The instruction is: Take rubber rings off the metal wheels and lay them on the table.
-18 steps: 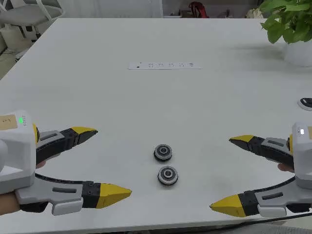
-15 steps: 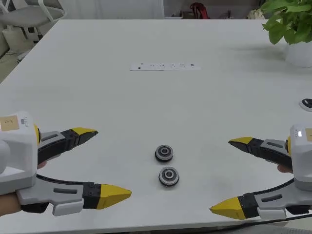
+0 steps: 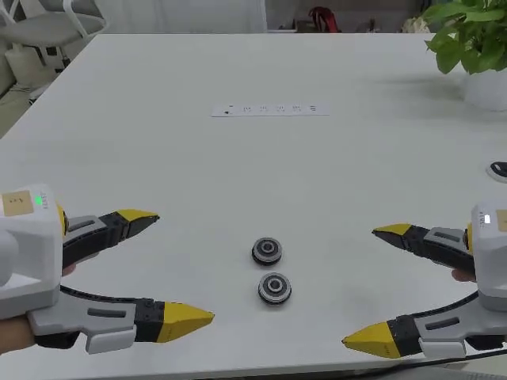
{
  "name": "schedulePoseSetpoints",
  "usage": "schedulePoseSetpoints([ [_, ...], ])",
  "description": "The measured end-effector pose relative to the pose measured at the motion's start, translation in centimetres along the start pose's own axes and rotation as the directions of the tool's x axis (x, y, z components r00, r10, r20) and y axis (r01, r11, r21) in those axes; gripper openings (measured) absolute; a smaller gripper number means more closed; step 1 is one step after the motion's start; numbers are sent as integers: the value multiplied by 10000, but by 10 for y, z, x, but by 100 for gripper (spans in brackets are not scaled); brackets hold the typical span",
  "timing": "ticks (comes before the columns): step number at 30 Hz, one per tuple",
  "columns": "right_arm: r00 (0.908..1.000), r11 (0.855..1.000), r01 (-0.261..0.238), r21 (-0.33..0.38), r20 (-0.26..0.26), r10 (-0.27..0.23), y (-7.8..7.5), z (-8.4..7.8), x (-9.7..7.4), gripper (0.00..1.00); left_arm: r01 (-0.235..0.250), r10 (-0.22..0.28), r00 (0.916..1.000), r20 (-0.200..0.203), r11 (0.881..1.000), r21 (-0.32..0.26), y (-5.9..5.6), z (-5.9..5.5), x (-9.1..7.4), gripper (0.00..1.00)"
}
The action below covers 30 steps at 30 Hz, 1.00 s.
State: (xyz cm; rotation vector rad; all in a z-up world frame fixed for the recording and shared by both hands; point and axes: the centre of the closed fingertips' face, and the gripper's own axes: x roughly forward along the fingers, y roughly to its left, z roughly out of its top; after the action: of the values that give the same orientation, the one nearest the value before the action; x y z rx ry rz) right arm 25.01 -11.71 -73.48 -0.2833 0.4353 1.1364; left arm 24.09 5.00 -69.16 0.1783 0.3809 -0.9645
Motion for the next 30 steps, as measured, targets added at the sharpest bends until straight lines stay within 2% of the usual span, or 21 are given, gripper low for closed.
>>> schedulePoseSetpoints([
  [14,10000,10000,11,4,-31,-11,-1,-1,1,93,29,-28,10000,-38,10000,44,-1,-1,0,91],
  [30,10000,10000,-22,-5,-31,22,-1,-2,2,90,271,-270,9995,-179,9996,54,-4,-4,2,88],
])
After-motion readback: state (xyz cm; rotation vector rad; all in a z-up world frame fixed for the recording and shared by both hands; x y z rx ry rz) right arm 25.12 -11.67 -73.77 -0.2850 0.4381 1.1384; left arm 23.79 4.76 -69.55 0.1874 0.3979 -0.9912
